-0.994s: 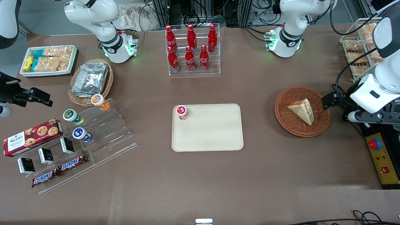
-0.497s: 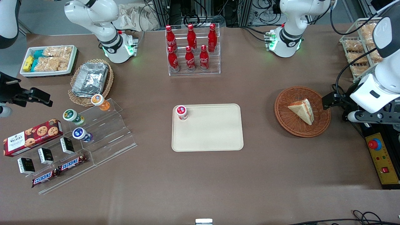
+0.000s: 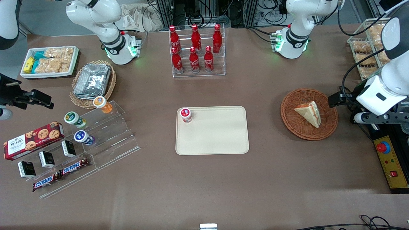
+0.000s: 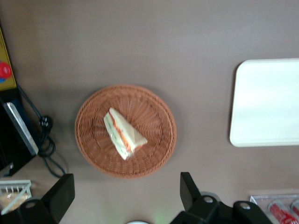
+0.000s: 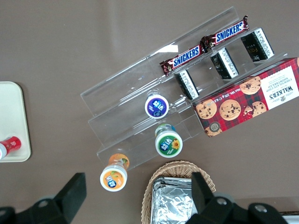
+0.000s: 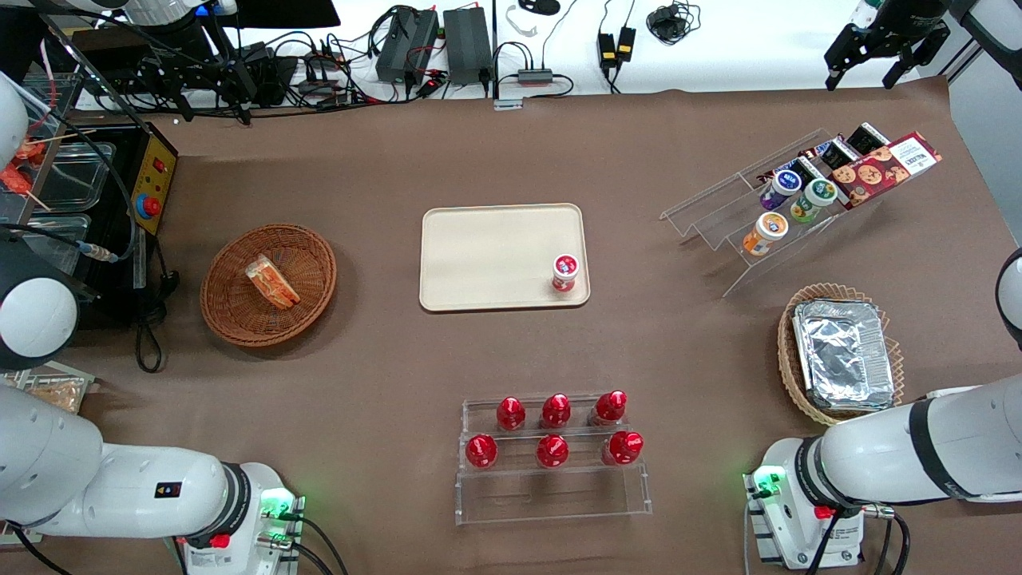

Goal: Place sandwich from basket to tray
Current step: 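Lower the open left gripper onto the wrapped sandwich in the basket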

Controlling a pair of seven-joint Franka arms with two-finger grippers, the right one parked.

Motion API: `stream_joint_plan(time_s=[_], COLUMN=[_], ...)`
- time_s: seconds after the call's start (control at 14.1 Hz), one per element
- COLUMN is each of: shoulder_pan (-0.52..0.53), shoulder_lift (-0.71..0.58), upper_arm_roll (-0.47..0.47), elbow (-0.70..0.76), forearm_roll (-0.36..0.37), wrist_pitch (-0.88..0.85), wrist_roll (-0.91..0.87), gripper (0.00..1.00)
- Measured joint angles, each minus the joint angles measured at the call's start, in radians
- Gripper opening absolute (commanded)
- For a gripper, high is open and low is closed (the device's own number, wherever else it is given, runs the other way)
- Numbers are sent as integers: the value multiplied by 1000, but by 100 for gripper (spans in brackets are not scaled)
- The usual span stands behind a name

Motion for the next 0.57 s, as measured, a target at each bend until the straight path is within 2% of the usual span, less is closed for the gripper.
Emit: stream_joint_plan(time_s=[0.28,0.57], shoulder_pan=[0,1], shoulder_lift=[-47,-133], upper_arm_roll=[0,1], elbow=[-58,-247], forearm_roll=[0,0], wrist_pitch=[-28,120], wrist_roll=[-4,-116], gripper=[100,100])
